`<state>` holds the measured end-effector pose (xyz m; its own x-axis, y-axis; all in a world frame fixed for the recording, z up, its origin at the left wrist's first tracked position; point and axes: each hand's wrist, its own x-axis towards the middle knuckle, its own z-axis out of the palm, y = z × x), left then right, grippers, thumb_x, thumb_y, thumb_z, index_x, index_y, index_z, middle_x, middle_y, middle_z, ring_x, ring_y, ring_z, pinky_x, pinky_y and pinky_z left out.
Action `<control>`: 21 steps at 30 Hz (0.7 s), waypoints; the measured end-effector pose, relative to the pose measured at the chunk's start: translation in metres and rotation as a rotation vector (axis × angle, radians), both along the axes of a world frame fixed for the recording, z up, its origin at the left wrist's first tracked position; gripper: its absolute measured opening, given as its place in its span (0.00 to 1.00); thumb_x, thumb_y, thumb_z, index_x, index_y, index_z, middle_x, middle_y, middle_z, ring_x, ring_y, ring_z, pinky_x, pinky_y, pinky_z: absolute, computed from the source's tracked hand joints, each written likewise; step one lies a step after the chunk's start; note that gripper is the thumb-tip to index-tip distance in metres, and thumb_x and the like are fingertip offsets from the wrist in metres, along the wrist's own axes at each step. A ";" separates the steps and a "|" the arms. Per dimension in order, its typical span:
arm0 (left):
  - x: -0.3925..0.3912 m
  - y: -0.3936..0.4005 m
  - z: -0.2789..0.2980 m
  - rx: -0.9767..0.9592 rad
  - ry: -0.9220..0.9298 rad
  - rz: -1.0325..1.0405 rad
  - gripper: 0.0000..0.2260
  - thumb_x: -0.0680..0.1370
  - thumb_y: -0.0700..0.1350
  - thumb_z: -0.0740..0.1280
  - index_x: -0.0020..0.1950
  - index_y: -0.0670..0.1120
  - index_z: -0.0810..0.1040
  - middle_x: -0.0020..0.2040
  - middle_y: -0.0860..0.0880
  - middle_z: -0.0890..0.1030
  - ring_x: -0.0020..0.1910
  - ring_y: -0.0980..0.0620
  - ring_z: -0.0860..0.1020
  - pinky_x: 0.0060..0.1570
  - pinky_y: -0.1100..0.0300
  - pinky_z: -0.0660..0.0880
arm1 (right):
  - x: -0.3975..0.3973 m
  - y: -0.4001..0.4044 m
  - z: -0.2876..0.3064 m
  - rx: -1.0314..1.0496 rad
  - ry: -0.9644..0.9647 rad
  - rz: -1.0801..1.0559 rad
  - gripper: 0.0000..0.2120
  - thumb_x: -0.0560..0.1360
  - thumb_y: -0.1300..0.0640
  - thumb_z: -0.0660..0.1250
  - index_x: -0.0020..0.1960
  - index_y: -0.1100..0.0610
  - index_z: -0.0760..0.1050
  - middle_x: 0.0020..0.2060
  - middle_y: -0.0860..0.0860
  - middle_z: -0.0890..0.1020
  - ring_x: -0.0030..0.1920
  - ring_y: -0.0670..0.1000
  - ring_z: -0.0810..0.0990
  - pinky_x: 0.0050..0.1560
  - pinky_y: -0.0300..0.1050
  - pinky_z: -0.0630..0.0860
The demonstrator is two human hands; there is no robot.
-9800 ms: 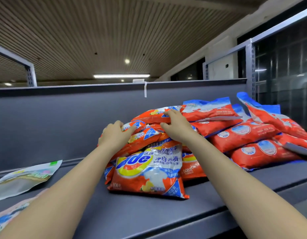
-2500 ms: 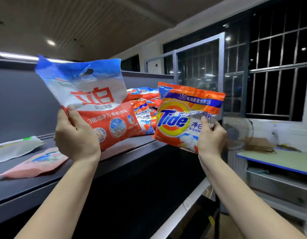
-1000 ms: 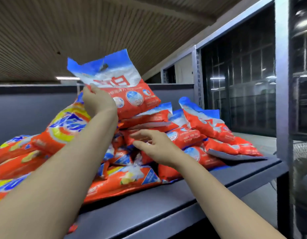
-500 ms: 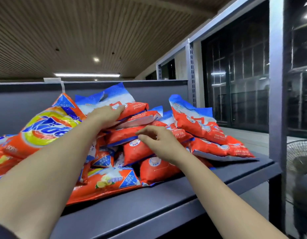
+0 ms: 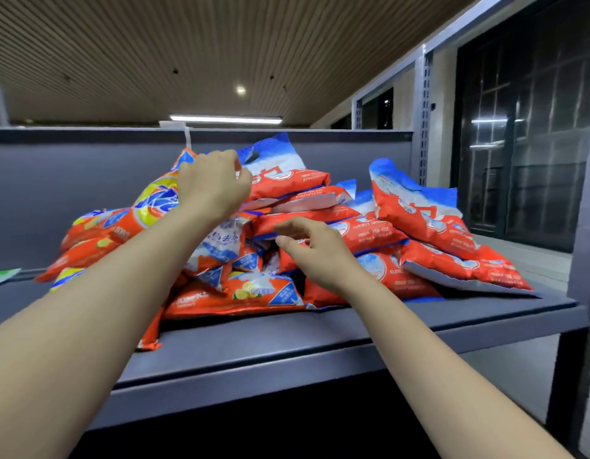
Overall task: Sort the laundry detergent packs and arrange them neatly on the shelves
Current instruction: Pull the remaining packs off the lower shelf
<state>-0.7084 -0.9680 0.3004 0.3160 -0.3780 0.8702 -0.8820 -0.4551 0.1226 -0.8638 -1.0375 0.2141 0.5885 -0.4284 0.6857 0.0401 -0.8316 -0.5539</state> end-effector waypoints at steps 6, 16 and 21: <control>0.013 0.052 -0.029 0.051 0.027 0.096 0.12 0.77 0.47 0.59 0.52 0.45 0.79 0.51 0.41 0.80 0.53 0.38 0.74 0.51 0.50 0.66 | 0.015 0.028 -0.006 0.012 0.049 0.049 0.13 0.75 0.52 0.68 0.59 0.53 0.78 0.53 0.47 0.81 0.54 0.46 0.78 0.55 0.39 0.72; 0.024 0.112 -0.059 0.097 0.256 -0.063 0.12 0.74 0.48 0.61 0.54 0.50 0.80 0.50 0.43 0.81 0.55 0.40 0.74 0.47 0.53 0.71 | 0.057 0.068 -0.023 -0.360 0.212 -0.456 0.14 0.74 0.51 0.66 0.59 0.51 0.75 0.58 0.52 0.74 0.59 0.56 0.71 0.54 0.50 0.71; 0.012 0.110 -0.057 0.215 0.233 -0.028 0.14 0.73 0.52 0.62 0.55 0.56 0.80 0.50 0.47 0.81 0.54 0.43 0.76 0.44 0.56 0.70 | 0.054 0.054 -0.021 -0.420 0.279 -0.713 0.14 0.76 0.57 0.61 0.60 0.48 0.75 0.59 0.50 0.74 0.60 0.56 0.68 0.54 0.49 0.67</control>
